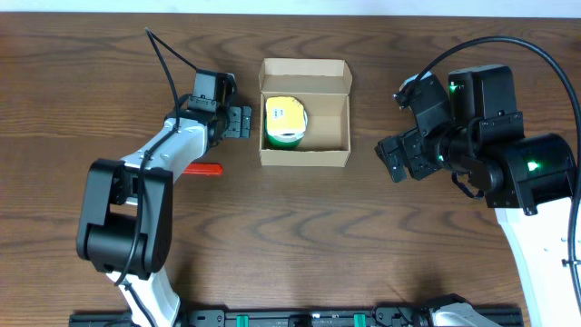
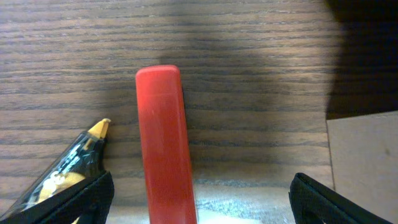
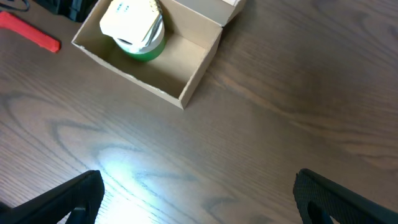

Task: Pack container
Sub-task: 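Reach the left gripper to the red marker and grasp it, then carry the red marker with the left gripper into the box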

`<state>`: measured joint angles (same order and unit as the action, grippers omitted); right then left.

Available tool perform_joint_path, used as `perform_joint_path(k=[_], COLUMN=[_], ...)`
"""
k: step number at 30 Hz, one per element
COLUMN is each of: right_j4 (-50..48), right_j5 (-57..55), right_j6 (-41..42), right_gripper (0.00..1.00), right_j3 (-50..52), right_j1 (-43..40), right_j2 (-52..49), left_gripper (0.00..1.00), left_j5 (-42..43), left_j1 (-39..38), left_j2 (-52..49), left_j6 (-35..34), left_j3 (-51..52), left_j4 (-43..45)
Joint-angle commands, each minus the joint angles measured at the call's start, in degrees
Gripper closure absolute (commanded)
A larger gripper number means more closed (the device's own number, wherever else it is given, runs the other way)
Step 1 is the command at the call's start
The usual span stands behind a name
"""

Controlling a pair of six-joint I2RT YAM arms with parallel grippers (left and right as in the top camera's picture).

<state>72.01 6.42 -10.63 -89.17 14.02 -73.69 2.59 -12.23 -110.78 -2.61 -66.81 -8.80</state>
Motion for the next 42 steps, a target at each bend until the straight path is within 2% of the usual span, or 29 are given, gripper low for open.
perform_joint_path(k=[1, 17, 19, 24, 28, 31, 35, 42], right_j4=[0.02, 0.02, 0.02, 0.02, 0.02, 0.02, 0.02, 0.02], right_j5=[-0.37, -0.37, -0.37, -0.37, -0.37, -0.37, -0.37, -0.37], right_j6=[-0.57, -0.57, -0.59, -0.59, -0.57, -0.59, -0.59, -0.57], right_gripper=[0.01, 0.01, 0.01, 0.01, 0.01, 0.01, 0.01, 0.01], right_j3=[0.09, 0.09, 0.09, 0.09, 0.09, 0.09, 0.09, 0.09], right_j1=[-0.48, -0.48, -0.48, -0.48, -0.48, -0.48, -0.48, -0.48], right_j2=[0.66, 0.66, 0.66, 0.66, 0.66, 0.66, 0.66, 0.66], left_gripper=[0.09, 0.41, 0.49, 0.62, 0.8, 0.86, 0.95, 0.95], left_j5=[-0.02, -1.84, -2.03, -3.06, -3.06, -3.3, -3.26, -3.23], left_j1=[-0.24, -0.17, -0.17, -0.17, -0.17, -0.17, -0.17, -0.22], left_j2=[-2.08, -5.64, -5.7, -5.68, -5.68, -5.68, -5.68, -5.33], left_j6=[-0.83, -0.83, -0.83, -0.83, -0.81, -0.79, -0.79, -0.87], left_j3=[-0.98, -0.98, -0.98, -2.01, -4.87, -7.1, -11.82, -28.06], left_j4=[0.44, 1.99, 1.99, 1.03, -1.57, -2.89, -7.3, -23.06])
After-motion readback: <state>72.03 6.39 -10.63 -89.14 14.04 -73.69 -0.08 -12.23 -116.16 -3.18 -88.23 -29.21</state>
